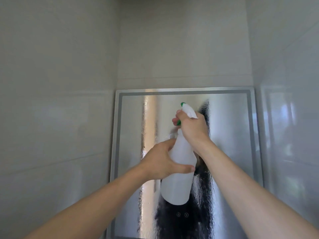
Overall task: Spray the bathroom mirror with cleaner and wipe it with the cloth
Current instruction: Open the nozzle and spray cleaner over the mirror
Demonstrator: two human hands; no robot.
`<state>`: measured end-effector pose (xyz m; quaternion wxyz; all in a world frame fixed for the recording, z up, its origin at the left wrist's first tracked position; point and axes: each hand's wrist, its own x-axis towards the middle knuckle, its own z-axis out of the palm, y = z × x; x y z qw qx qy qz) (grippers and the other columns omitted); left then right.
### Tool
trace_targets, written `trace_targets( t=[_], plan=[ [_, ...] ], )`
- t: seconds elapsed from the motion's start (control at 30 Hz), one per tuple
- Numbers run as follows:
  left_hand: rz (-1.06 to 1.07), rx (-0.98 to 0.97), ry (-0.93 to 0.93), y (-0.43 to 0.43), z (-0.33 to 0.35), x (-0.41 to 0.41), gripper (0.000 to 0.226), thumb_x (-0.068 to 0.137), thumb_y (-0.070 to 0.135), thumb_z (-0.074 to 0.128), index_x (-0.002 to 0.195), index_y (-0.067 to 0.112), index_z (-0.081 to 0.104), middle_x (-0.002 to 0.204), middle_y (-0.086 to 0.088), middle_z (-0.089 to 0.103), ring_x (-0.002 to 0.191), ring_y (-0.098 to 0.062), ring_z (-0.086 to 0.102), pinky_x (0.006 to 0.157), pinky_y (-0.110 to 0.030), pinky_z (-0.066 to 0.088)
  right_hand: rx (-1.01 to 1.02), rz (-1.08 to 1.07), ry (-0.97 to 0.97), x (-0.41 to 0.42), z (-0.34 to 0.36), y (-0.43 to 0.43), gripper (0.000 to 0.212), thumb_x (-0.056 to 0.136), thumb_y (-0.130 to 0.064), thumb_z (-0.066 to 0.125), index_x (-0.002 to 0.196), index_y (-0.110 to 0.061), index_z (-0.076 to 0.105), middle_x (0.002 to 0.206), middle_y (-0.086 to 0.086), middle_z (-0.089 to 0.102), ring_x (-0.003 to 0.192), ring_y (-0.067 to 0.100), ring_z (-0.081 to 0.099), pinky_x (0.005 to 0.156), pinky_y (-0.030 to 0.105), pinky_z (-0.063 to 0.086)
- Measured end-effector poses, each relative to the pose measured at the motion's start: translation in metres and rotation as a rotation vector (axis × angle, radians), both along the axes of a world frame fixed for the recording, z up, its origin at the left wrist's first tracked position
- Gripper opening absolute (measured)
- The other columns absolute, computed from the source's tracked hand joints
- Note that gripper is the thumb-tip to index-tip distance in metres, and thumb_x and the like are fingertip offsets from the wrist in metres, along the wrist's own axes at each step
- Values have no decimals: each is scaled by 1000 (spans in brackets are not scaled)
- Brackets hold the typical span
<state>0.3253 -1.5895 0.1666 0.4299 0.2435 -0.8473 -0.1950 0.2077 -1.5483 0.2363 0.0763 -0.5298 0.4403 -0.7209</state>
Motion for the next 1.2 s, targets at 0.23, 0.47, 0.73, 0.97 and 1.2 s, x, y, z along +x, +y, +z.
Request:
trace_targets(
  t=[0.23,0.47,0.73,0.97,1.2],
  plan=[
    [-26,-17,-34,4,1,-20,52,55,53,93,93,38,61,96,17,75,90,-5,72,89,-41,60,16,63,-19,-21,3,2,31,87,-45,59,78,-15,65,65,2,69,70,25,66,79,45,55],
    [-63,-11,-65,-1,1,-29,57,59,47,94,106,40,63,103,19,76,96,-5,73,92,-41,59,-69,-61,-6,-31,-2,3,38,99,-32,54,109,5,56,72,8,52,67,23,50,68,34,41],
    [-99,1,-123,2,-12,-49,70,57,53,92,117,37,62,111,14,75,104,-8,72,95,-41,59,59,-31,35,-52,-16,7,22,95,-30,57,80,-15,64,75,3,64,66,17,54,65,29,41],
    [-61,-98,-311,20,-23,-74,43,69,55,84,99,47,56,110,18,70,106,-7,66,96,-35,55,144,-34,-15,-79,-39,6,31,91,-23,57,62,-12,59,55,6,60,52,24,54,60,30,46],
    [-94,-55,-333,19,-29,-99,63,63,64,81,115,38,56,110,17,71,103,-10,69,92,-40,57,27,-106,-148,-110,-47,11,26,86,-18,59,61,-14,64,60,6,68,66,27,62,73,37,50]
  ],
)
